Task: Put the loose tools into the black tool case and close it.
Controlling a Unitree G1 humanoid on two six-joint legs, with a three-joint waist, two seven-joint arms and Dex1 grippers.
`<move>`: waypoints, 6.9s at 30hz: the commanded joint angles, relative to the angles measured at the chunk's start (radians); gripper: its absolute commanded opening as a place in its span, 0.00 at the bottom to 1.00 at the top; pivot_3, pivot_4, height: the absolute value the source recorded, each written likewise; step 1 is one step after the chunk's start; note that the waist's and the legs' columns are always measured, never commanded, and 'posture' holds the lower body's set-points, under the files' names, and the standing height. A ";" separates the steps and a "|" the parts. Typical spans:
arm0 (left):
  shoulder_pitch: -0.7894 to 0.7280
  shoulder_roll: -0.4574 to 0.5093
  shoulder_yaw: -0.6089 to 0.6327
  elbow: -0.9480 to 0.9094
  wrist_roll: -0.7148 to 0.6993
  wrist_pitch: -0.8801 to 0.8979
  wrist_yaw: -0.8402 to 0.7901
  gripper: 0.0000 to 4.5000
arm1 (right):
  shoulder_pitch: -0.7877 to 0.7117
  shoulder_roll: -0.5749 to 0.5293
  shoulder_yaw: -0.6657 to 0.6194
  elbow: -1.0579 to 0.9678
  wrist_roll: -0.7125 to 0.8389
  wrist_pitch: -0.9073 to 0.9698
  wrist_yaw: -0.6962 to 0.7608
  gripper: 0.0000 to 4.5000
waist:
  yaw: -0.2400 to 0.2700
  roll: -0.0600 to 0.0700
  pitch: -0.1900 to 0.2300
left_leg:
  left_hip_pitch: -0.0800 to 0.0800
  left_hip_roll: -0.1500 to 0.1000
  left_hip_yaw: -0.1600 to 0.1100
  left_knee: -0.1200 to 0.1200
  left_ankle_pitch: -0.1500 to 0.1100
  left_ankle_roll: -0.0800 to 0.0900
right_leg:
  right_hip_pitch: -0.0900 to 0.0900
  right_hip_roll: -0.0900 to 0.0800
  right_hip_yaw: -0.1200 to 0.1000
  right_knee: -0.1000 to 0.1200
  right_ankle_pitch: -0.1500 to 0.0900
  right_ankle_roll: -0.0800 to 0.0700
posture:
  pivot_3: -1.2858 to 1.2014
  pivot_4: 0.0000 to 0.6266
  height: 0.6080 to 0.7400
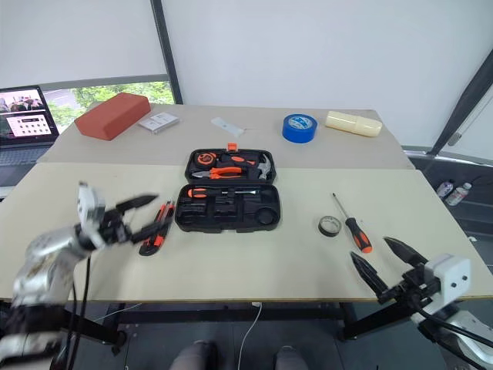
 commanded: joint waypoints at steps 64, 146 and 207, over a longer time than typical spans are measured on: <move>0.350 -0.187 0.113 -0.510 -0.082 -0.014 0.551 1.00 | -1.730 0.196 1.011 1.397 -0.783 -0.308 0.393 0.23 | -0.018 0.009 0.005 | -0.014 0.009 0.008 0.002 0.002 0.008 | -0.021 0.010 0.004 0.004 0.009 0.001 | 0.52 0.24 1.00; 0.468 -0.204 0.252 -0.532 -0.155 -0.008 0.592 1.00 | -1.580 0.378 0.509 1.262 -0.425 -0.306 0.525 0.10 | -0.040 0.010 0.005 | -0.011 0.014 0.006 -0.002 0.001 0.006 | -0.021 0.016 0.004 0.006 0.008 -0.003 | 0.52 0.24 1.00; -0.125 -0.027 0.298 -0.037 -0.100 0.539 1.082 0.10 | -0.874 0.017 0.429 0.295 -0.003 -0.030 0.540 1.00 | 0.013 0.000 0.004 | -0.001 0.012 0.004 -0.004 -0.003 -0.011 | -0.017 0.016 0.005 0.006 0.008 -0.003 | 0.52 0.24 1.00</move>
